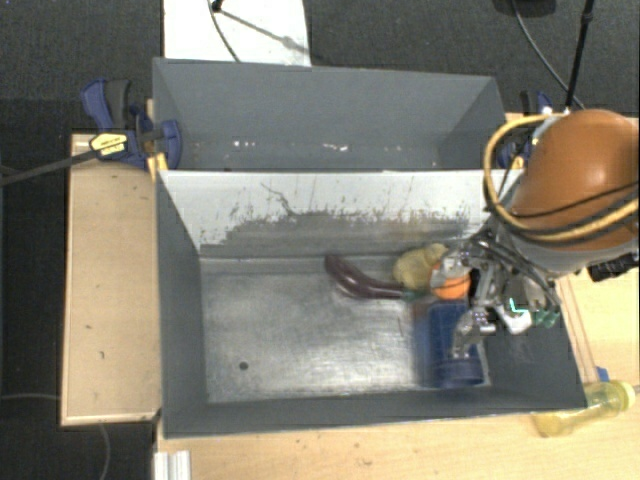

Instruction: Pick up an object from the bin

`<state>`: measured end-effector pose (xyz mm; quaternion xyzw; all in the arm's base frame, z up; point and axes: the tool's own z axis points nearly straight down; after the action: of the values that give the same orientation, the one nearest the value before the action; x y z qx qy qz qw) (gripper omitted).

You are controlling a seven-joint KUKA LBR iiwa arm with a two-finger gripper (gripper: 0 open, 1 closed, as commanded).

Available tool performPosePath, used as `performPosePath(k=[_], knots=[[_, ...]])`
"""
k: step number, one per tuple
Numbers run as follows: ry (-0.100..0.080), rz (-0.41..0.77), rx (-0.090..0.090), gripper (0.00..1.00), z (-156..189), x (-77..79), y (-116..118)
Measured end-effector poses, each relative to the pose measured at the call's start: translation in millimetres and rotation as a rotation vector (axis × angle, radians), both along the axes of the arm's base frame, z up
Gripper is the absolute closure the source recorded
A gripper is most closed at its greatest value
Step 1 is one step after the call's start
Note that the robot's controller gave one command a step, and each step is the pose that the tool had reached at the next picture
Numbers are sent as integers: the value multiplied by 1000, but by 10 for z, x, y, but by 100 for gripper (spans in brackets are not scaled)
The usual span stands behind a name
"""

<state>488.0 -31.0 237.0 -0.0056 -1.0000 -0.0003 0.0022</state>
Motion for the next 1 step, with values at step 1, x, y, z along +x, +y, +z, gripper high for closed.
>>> performPosePath(k=[1], knots=[[-8,1,-1,0,33,15,1]])
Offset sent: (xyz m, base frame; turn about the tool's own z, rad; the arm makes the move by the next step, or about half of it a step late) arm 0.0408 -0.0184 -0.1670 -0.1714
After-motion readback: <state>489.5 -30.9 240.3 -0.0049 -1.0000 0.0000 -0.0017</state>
